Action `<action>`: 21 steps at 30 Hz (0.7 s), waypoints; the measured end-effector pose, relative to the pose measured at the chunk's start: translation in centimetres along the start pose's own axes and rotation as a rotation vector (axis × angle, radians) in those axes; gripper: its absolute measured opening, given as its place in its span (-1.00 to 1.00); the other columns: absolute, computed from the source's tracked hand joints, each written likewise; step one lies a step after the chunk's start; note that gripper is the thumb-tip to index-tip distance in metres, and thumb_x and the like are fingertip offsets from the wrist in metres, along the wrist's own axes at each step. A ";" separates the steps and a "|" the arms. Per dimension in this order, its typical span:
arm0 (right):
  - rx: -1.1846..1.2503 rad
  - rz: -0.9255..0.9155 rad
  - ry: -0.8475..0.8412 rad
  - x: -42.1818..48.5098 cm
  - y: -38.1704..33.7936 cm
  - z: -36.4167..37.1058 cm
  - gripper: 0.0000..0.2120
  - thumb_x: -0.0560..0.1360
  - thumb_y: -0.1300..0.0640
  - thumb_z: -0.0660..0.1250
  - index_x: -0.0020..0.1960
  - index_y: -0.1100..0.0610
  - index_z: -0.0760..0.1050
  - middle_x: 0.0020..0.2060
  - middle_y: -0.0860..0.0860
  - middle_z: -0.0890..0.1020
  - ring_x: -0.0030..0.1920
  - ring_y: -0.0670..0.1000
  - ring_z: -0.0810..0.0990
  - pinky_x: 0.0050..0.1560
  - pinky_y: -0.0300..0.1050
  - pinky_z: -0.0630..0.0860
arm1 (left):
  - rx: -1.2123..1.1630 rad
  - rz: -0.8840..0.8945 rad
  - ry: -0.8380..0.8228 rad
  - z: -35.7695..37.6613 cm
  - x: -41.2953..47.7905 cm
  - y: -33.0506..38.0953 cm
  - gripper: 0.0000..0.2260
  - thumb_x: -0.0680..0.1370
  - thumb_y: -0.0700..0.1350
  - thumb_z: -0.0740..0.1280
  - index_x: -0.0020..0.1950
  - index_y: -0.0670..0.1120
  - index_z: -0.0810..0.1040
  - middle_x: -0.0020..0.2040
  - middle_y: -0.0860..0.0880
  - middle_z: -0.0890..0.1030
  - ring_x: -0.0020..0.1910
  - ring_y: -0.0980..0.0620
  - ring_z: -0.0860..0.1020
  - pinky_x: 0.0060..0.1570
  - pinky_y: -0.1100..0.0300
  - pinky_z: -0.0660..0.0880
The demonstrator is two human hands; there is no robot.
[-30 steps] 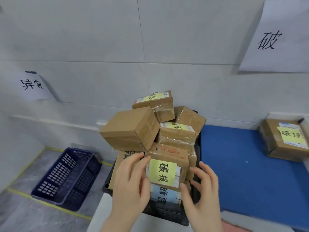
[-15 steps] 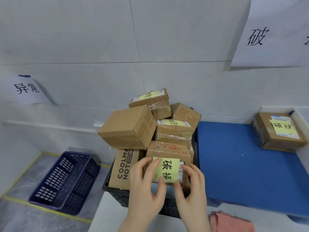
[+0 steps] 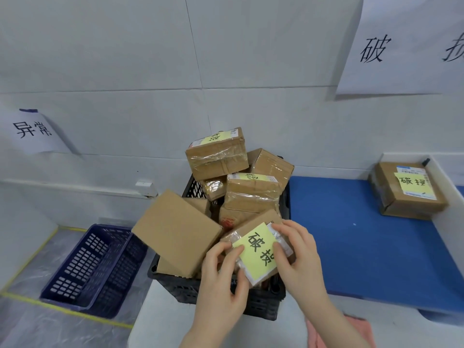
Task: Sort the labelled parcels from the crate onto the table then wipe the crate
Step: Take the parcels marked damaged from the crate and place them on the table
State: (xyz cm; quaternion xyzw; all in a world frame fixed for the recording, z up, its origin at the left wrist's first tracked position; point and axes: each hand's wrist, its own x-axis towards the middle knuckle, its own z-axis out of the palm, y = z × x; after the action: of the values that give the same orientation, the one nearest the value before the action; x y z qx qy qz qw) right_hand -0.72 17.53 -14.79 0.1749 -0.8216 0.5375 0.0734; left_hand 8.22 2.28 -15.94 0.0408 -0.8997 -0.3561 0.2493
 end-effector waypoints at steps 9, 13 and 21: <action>-0.021 -0.046 -0.103 0.7 0.7 -0.5 -0.68 0.53 0.12 0.22 0.22 -0.18 0.46 0.27 -0.34 0.37 0.29 -0.17 0.34 0.09 -0.52 0.29 | 0.372 0.112 -0.048 -1.3 0.2 1.4 -0.71 0.52 -0.07 0.20 0.22 -0.02 0.52 0.22 0.04 0.45 0.02 0.06 0.54 -0.38 0.33 0.48; -0.023 -0.031 -0.132 0.6 0.7 -0.7 -0.62 0.56 0.23 0.28 0.23 -0.20 0.44 0.30 -0.28 0.38 0.32 -0.16 0.33 0.09 -0.55 0.28 | 0.566 0.351 0.177 -3.1 -0.2 1.7 -0.67 0.46 -0.14 0.25 0.22 -0.04 0.55 0.21 -0.07 0.53 0.16 -0.15 0.53 0.06 -0.04 0.47; -0.003 -0.007 -0.145 0.5 0.1 -0.6 -0.58 0.56 0.24 0.28 0.21 -0.25 0.39 0.32 -0.26 0.39 0.31 -0.27 0.30 0.07 -0.59 0.27 | 0.749 -0.081 0.113 -3.7 0.2 -0.9 -0.60 0.53 -0.05 0.11 0.29 -0.07 0.56 0.29 -0.14 0.54 0.38 -0.30 0.37 0.34 -0.39 0.13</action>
State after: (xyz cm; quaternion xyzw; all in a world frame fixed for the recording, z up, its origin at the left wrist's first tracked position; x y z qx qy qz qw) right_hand -1.22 18.02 -14.49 0.2163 -0.8249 0.5220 0.0160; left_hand 9.74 -0.68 -14.15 0.1840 -0.9500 -0.0091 0.2521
